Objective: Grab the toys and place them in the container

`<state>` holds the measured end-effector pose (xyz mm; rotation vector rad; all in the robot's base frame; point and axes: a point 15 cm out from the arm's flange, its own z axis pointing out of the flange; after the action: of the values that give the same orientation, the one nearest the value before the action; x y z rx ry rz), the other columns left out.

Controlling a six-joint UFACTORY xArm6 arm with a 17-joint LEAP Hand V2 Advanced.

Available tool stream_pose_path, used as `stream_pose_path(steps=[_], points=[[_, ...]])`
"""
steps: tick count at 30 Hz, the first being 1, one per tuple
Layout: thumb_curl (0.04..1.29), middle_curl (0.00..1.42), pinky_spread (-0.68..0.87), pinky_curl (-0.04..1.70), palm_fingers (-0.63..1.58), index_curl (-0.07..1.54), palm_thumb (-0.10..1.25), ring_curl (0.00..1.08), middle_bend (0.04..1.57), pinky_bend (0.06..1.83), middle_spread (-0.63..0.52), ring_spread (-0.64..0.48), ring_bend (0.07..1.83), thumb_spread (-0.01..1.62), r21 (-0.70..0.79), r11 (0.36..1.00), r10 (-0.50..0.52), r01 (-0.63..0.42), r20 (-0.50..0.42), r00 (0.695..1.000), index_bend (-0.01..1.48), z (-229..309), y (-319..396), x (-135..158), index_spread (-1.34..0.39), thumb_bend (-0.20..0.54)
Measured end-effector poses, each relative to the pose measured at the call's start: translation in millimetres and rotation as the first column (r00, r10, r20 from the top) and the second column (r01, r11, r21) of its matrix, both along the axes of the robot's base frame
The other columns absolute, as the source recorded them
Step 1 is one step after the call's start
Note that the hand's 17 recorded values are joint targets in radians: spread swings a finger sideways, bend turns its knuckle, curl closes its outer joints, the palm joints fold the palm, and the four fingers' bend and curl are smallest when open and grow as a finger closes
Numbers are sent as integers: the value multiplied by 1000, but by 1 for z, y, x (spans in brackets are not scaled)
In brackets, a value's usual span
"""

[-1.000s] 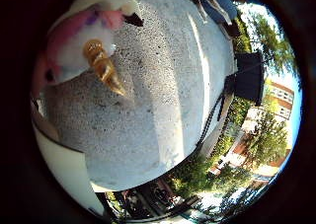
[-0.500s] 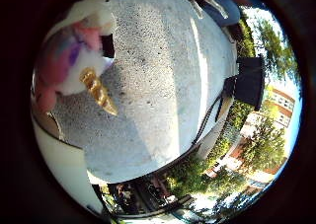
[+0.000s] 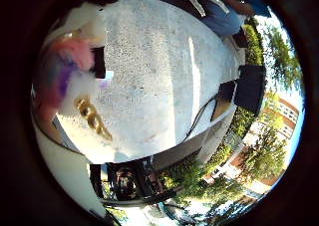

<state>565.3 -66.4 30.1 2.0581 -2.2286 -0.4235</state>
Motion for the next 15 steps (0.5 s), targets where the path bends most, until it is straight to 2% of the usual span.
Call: stream_pose_path(steps=[5, 15], points=[[676, 1036, 160, 912, 883, -22, 969, 782, 1216, 1479, -202, -108, 1454, 1129, 57, 998, 29, -28, -18, 999, 900, 24, 13, -10, -892, -14], [701, 1073, 144, 955, 814, -18, 960, 815, 1256, 1515, -207, -124, 1487, 1150, 76, 996, 52, -51, -13, 999, 980, 58, 22, -38, -957, -15]])
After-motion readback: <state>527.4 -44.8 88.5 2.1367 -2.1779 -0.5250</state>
